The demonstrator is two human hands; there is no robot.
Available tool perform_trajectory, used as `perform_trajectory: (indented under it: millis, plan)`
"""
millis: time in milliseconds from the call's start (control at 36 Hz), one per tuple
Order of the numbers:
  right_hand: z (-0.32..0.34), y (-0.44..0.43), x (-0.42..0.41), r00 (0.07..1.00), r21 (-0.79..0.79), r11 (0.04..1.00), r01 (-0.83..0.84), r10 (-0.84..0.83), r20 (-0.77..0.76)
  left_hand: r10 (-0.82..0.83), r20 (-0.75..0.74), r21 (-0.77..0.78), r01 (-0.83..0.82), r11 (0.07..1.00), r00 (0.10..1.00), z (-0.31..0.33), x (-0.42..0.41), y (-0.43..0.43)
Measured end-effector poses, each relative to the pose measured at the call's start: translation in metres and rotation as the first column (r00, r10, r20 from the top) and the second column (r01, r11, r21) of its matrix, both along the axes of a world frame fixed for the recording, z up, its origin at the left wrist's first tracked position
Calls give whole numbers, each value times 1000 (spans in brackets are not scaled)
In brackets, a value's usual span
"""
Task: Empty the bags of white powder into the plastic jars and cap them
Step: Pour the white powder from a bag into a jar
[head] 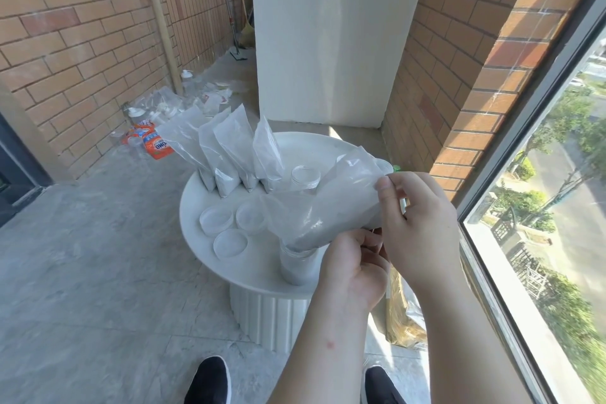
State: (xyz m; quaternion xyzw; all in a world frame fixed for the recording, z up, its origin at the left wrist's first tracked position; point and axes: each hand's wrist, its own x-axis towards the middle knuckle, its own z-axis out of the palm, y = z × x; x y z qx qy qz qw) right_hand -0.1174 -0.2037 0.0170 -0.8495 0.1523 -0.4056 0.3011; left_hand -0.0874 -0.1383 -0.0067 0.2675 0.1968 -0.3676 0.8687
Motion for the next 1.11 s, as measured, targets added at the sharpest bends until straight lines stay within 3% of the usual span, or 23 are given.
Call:
perform_trajectory:
  millis: [139,722,1111]
  plan:
    - [2,-3,-3,999,54,998,-35,36,-19,-9,-16,-67,8,998,1000,-3,3,-2]
    - [-1,-12,-12,995,21,995,-98,98,7,30,-12,-208,-32,978,999,-1,0,-1]
    - [-3,-16,-13,997,-62,996,-68,70,24,30,-35,-182,-36,983,999,1,-5,0]
